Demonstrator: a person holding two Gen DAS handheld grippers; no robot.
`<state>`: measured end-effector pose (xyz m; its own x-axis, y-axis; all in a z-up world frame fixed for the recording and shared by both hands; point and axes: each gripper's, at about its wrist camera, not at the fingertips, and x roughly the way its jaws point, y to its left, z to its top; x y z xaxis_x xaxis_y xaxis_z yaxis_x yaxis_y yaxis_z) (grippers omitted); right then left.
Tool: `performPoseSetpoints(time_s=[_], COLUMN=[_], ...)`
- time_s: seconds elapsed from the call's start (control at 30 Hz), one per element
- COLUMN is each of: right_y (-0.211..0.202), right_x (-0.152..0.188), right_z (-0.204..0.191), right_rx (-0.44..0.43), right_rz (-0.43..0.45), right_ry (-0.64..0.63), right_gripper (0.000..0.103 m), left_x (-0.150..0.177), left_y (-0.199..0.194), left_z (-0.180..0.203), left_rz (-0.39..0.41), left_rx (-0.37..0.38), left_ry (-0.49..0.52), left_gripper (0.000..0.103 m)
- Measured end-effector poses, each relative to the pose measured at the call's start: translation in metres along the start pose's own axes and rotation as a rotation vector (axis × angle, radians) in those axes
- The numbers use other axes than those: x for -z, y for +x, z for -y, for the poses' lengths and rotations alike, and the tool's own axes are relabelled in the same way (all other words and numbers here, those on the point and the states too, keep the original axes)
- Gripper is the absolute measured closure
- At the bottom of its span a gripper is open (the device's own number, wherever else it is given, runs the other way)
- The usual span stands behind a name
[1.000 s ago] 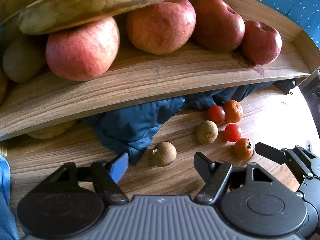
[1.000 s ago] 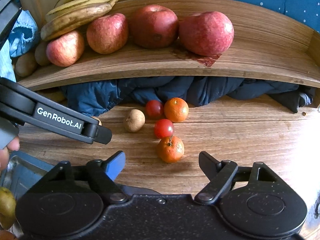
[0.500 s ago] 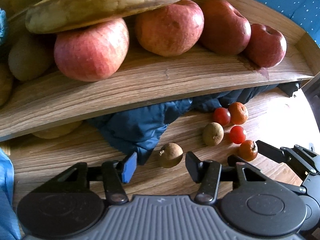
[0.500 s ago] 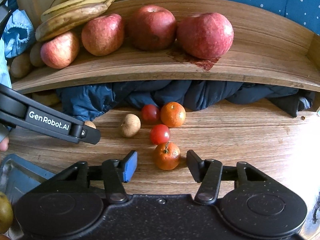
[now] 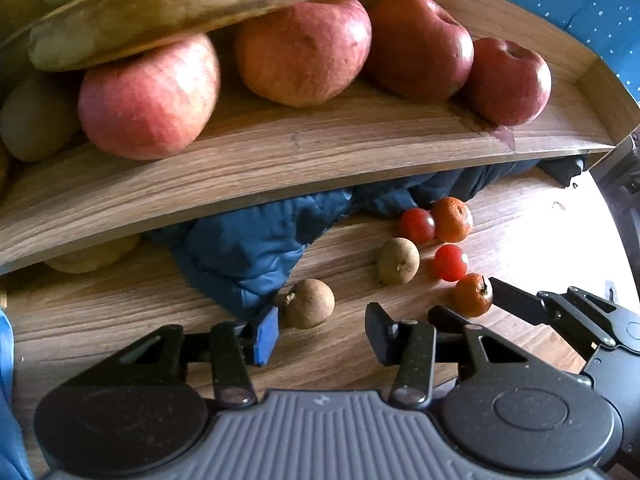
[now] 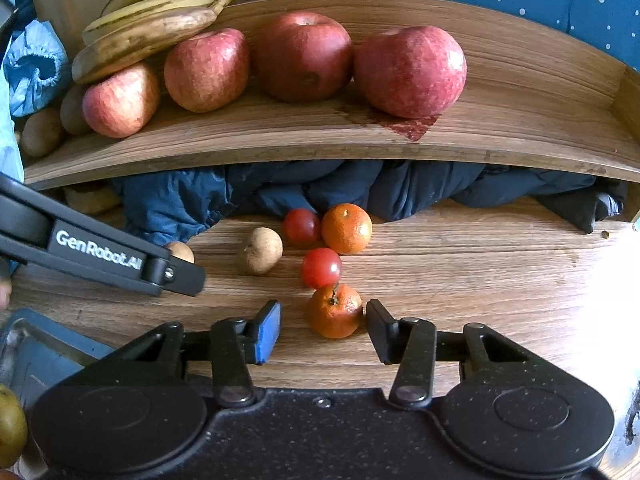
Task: Organize fruits
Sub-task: 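Close left tool on the brown kiwi while right tool closes on the mandarin, then carry the kiwi with left tool while right tool carries the mandarin to the tray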
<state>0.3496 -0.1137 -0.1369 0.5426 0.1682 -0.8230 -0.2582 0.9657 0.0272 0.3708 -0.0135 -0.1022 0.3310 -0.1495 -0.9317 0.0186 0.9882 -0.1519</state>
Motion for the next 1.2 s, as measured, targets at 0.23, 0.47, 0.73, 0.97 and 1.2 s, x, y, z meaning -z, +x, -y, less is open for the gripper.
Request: performPoseSetpoints(time_s=[0.23,0.47,0.73,0.97,1.2], right_y=[-0.001,-0.001,-0.004,-0.014,-0.034], right_x=[0.0,0.0,0.003,0.009,0.017], right_z=[0.0,0.0,0.001,0.001,-0.003], right_rx=[0.004,0.015,-0.014,-0.041,-0.063], right_rz=[0.002,0.006,0.001,0.011,0.023], right_ry=[0.005,0.008,0.01,0.006,-0.01], right_gripper=[0.059,0.066,0.072,0.072,0.072], left_x=[-0.003,-0.009,-0.002,0.011,0.03], left_y=[0.001,0.009,0.005,-0.004,-0.017], left_z=[-0.003,-0.005,-0.001,0.012,0.025], left_rz=[0.009,0.012,0.01,0.007,0.01], left_rx=[-0.007,-0.001,0.011,0.025,0.038], left_ry=[-0.003,-0.009,-0.002,0.011,0.018], left_gripper=[0.057,0.072,0.073,0.073,0.073])
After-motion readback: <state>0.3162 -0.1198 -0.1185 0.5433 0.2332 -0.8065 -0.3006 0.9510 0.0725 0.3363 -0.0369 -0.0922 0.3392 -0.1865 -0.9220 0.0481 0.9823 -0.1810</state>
